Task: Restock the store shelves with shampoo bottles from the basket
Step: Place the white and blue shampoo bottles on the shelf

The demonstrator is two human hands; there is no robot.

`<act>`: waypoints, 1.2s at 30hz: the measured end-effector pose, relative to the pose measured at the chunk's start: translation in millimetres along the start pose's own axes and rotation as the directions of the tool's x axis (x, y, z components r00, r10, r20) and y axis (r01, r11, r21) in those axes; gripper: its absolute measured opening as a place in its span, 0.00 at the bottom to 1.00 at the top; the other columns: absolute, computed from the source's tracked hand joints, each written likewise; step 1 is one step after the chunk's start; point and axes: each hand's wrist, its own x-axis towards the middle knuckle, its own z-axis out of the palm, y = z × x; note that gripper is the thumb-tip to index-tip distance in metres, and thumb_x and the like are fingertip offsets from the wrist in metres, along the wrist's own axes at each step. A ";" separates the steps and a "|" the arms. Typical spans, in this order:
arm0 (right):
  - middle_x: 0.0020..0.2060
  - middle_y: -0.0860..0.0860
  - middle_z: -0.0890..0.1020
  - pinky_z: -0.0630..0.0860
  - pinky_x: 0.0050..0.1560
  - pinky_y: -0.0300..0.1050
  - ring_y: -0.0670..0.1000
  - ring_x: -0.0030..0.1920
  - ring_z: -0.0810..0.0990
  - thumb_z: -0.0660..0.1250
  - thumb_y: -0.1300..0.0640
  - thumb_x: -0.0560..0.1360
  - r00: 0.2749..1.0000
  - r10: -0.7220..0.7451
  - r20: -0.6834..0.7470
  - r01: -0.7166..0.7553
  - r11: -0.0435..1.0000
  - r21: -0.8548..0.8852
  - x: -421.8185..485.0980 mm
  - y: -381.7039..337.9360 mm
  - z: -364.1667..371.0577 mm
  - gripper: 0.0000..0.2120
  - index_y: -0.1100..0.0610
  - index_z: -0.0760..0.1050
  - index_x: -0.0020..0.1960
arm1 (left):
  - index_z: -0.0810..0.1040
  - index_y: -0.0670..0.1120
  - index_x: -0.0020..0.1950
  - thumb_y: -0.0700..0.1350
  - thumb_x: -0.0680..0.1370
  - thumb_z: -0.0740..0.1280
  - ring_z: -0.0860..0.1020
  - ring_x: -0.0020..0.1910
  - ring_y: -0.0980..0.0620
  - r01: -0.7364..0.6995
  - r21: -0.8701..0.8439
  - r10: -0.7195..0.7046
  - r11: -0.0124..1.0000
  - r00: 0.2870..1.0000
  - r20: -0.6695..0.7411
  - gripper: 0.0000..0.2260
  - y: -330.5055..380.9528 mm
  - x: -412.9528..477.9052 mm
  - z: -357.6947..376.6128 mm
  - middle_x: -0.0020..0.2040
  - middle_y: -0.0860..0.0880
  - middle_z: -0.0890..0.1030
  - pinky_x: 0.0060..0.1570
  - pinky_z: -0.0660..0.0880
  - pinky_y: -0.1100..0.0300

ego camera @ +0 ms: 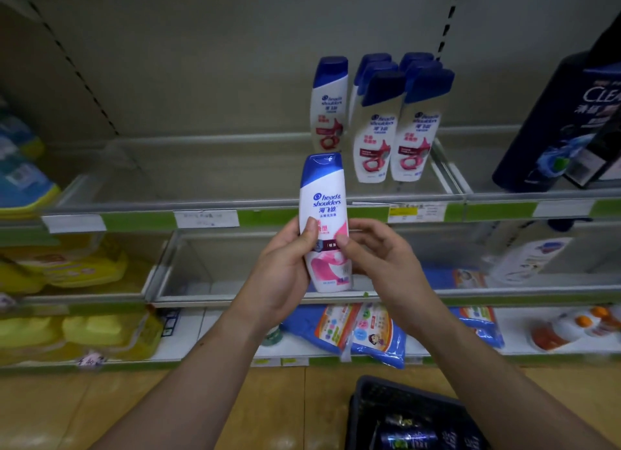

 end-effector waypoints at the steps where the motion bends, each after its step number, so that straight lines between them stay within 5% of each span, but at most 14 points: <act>1: 0.52 0.54 0.85 0.82 0.48 0.44 0.53 0.52 0.86 0.72 0.51 0.70 1.000 0.010 0.019 -0.010 1.000 0.010 0.3 0.7 2.4 0.21 0.56 0.77 0.61 | 0.76 0.42 0.64 0.47 0.76 0.63 0.81 0.54 0.46 -0.006 -0.001 0.006 1.000 1.000 0.002 0.18 3.0 0.7 0.1 0.56 0.41 0.83 0.61 0.77 0.47; 5: 0.51 0.53 0.86 0.82 0.47 0.42 0.52 0.51 0.86 0.71 0.56 0.74 1.000 -0.017 0.014 0.016 0.999 0.036 8.6 -2.6 12.5 0.17 0.56 0.77 0.61 | 0.76 0.45 0.63 0.49 0.77 0.63 0.82 0.52 0.50 -0.056 0.183 0.058 0.981 0.998 -0.005 0.16 17.6 11.3 -4.9 0.54 0.44 0.84 0.56 0.80 0.53; 8: 0.52 0.52 0.85 0.82 0.49 0.43 0.50 0.52 0.85 0.70 0.59 0.76 0.998 -0.056 -0.034 0.058 0.997 0.053 22.9 -7.1 20.8 0.14 0.56 0.77 0.61 | 0.75 0.48 0.65 0.49 0.78 0.68 0.82 0.55 0.54 -0.144 0.564 0.142 0.813 0.989 0.049 0.16 37.0 26.4 -15.3 0.56 0.49 0.84 0.56 0.79 0.58; 10: 0.53 0.51 0.85 0.81 0.50 0.41 0.49 0.53 0.85 0.71 0.60 0.76 0.993 -0.107 -0.055 0.109 0.993 0.035 36.7 -12.9 26.0 0.14 0.56 0.77 0.61 | 0.76 0.48 0.65 0.46 0.76 0.72 0.82 0.57 0.52 -0.189 0.659 0.169 0.728 0.981 0.095 0.18 53.0 41.6 -19.3 0.56 0.50 0.84 0.57 0.79 0.56; 13: 0.53 0.49 0.85 0.80 0.50 0.38 0.45 0.53 0.84 0.71 0.59 0.76 0.977 -0.190 -0.095 0.186 0.981 -0.047 59.3 -26.3 32.9 0.16 0.56 0.76 0.63 | 0.76 0.45 0.63 0.36 0.76 0.72 0.83 0.55 0.51 -0.227 0.634 0.223 0.739 0.971 0.087 0.17 74.3 65.2 -14.3 0.57 0.48 0.84 0.56 0.80 0.56; 17: 0.49 0.47 0.82 0.79 0.49 0.35 0.43 0.49 0.82 0.72 0.56 0.77 0.916 -0.313 -0.250 0.240 0.929 -0.283 88.9 -35.2 34.6 0.15 0.52 0.76 0.63 | 0.74 0.45 0.60 0.33 0.75 0.72 0.83 0.49 0.54 -0.253 0.602 0.276 0.757 0.959 0.055 0.17 84.0 99.9 -7.7 0.58 0.46 0.83 0.43 0.79 0.64; 21: 0.58 0.49 0.79 0.79 0.56 0.41 0.44 0.53 0.79 0.70 0.49 0.78 0.888 -0.377 -0.263 0.219 0.850 -0.480 101.3 -28.0 32.0 0.20 0.52 0.75 0.68 | 0.74 0.46 0.60 0.35 0.74 0.74 0.83 0.54 0.47 -0.261 0.628 0.309 0.733 0.950 0.034 0.18 75.6 128.6 -10.0 0.58 0.44 0.83 0.54 0.81 0.48; 25: 0.56 0.49 0.77 0.80 0.59 0.49 0.47 0.54 0.80 0.68 0.54 0.79 0.878 -0.431 -0.209 0.254 0.789 -0.559 104.7 -22.9 31.8 0.19 0.53 0.74 0.69 | 0.76 0.53 0.56 0.37 0.72 0.75 0.84 0.52 0.45 -0.289 0.670 0.337 0.684 0.939 0.061 0.18 65.1 143.9 -12.1 0.54 0.46 0.84 0.55 0.80 0.42; 30: 0.58 0.49 0.80 0.79 0.62 0.48 0.43 0.57 0.81 0.69 0.56 0.78 0.902 -0.362 -0.235 0.215 0.849 -0.483 108.1 -15.8 35.3 0.20 0.54 0.73 0.69 | 0.75 0.53 0.55 0.40 0.73 0.76 0.81 0.51 0.54 -0.319 0.769 0.419 0.554 0.905 0.074 0.16 61.4 153.7 -3.4 0.49 0.56 0.82 0.56 0.77 0.57; 36: 0.58 0.44 0.80 0.77 0.63 0.42 0.41 0.60 0.78 0.69 0.57 0.78 0.920 -0.328 -0.215 0.205 0.868 -0.451 108.1 -17.9 33.9 0.21 0.51 0.70 0.70 | 0.72 0.50 0.55 0.43 0.72 0.77 0.81 0.51 0.56 -0.282 0.815 0.473 0.507 0.881 0.011 0.18 55.5 160.2 4.2 0.51 0.53 0.82 0.46 0.74 0.69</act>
